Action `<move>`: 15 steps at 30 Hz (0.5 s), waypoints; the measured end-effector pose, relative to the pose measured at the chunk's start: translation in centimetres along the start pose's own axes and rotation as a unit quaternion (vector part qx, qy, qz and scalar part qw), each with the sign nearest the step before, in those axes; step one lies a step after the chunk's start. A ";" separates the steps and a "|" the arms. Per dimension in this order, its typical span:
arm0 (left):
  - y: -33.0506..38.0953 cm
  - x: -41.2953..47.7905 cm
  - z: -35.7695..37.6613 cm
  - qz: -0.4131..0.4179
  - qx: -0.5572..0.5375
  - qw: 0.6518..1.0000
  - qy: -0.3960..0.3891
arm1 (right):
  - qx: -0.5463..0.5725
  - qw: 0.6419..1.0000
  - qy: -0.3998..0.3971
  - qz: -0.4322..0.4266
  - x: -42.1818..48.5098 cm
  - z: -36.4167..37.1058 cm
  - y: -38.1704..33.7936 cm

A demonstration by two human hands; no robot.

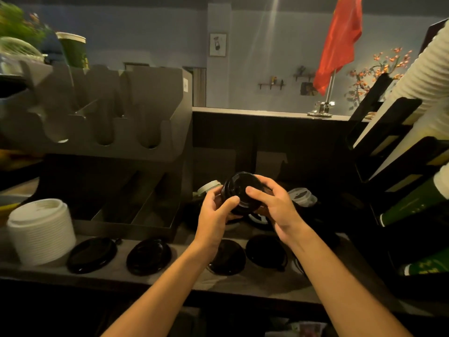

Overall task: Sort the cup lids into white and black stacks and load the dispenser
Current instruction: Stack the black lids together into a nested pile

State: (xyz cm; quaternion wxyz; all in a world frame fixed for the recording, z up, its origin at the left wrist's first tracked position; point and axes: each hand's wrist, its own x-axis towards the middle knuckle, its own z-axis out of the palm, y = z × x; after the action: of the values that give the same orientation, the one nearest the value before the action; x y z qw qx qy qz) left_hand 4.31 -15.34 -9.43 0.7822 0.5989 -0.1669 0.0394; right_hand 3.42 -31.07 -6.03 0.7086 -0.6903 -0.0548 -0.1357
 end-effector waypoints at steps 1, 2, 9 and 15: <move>0.3 -0.5 -0.6 0.003 0.004 1.000 0.007 | -0.013 1.000 -0.019 0.007 -0.5 0.5 -0.1; 0.6 -1.0 -1.3 0.006 0.010 1.000 0.012 | -0.023 0.999 -0.039 0.014 -1.0 1.0 -0.3; 2.8 -3.7 -7.3 0.002 0.072 0.997 0.007 | -0.054 0.976 -0.198 0.068 -2.7 5.2 -1.9; 1.9 -6.2 -11.4 -0.034 0.048 0.995 0.082 | 0.046 0.988 -0.107 0.104 -3.6 10.1 0.3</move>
State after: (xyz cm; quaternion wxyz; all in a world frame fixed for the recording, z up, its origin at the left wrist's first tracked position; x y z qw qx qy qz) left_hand 0.42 -3.08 -12.14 0.7648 0.6355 -0.0800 0.0693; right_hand 1.15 -20.58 -6.87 0.7398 -0.6697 -0.0638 0.0160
